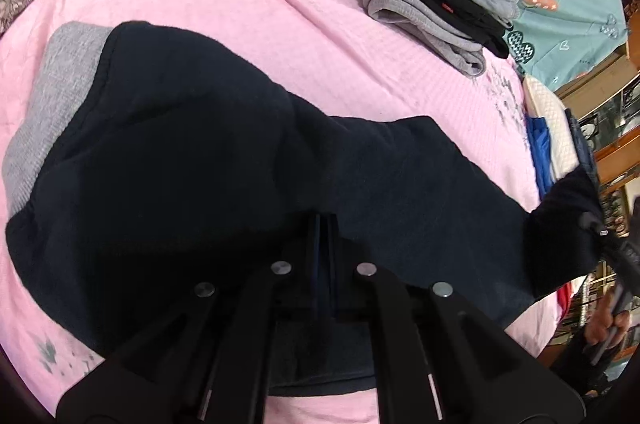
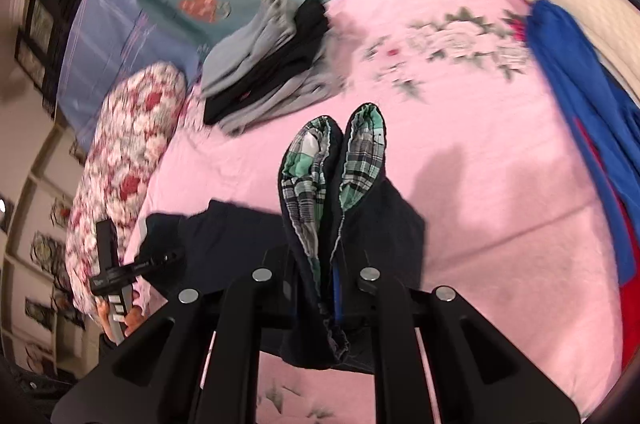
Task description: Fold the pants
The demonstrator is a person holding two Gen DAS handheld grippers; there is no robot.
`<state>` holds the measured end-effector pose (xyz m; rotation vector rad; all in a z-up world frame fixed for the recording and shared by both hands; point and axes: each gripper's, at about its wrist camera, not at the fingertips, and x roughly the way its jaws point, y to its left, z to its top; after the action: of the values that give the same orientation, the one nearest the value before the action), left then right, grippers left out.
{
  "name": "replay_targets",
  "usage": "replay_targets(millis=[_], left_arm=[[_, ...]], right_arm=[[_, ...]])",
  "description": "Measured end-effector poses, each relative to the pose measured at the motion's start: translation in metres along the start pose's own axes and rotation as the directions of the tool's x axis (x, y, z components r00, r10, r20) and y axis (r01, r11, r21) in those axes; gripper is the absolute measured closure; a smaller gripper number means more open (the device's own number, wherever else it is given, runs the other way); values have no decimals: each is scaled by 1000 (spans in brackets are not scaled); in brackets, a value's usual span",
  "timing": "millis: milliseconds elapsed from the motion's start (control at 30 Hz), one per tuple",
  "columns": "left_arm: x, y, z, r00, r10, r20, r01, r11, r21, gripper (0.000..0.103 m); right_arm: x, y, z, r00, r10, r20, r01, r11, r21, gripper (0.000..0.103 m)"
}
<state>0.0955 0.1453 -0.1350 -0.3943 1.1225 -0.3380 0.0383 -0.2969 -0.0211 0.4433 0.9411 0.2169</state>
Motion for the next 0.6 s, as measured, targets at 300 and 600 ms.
replay_targets(millis=[300, 600], left_arm=[[5, 3, -1, 999, -45, 29, 44, 999, 5, 99], [5, 5, -1, 997, -67, 26, 67, 998, -3, 99]], right_arm=[[135, 116, -13, 970, -86, -225, 24, 964, -266, 91], [171, 149, -25, 948, -173, -269, 67, 930, -362, 81]])
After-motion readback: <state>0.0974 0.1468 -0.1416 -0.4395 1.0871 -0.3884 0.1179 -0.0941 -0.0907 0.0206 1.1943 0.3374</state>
